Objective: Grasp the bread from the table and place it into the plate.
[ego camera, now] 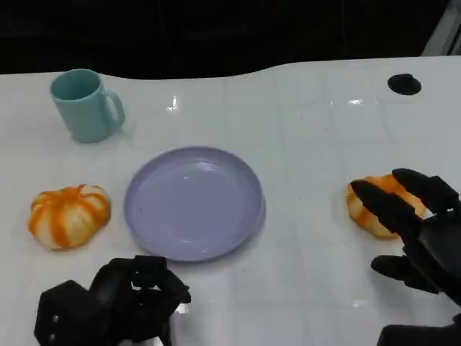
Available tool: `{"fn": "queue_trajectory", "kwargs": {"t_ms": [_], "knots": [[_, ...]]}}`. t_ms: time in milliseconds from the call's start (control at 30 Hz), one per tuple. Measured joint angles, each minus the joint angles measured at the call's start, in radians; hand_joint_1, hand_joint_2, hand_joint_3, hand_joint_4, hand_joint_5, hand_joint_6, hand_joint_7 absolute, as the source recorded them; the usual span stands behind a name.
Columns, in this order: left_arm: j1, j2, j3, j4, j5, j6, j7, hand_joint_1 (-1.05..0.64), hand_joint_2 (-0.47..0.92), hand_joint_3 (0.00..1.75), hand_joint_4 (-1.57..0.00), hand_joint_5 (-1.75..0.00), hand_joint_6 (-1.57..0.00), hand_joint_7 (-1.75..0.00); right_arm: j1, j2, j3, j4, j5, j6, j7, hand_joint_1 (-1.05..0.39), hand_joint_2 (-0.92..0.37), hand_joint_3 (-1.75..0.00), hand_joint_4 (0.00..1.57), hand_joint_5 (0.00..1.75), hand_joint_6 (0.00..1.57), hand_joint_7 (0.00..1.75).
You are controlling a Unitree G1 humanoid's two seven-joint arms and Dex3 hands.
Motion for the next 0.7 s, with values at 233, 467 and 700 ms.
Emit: {"fn": "queue_trajectory", "kwargs": {"t_ms": [233,467,700], "knots": [[0.001,0.0,0.0,-0.001,0.0,0.001,0.0,-1.05,0.6,0.56,-1.57,-1.21,-1.42,-0.79,-0.064,-0.001,0.035,0.027,-0.028,0.109,0.019,-0.58,-0.86,0.0,0.0,0.29,0.23,0.02],[0.002,-0.001,-0.002,-0.005,0.003,0.001,0.001,-1.05,0.59,0.56,-1.57,-1.21,-1.42,-0.79,-0.127,-0.011,0.079,0.098,-0.038,0.161,0.024,-0.55,-0.84,0.0,0.0,0.32,0.24,0.02],[0.006,-0.004,-0.002,-0.012,0.003,0.002,0.002,-1.05,0.6,0.57,-1.57,-1.22,-1.41,-0.79,-0.206,-0.013,0.136,0.209,-0.038,0.19,0.017,-0.53,-0.83,0.0,0.0,0.34,0.25,0.02]]}}
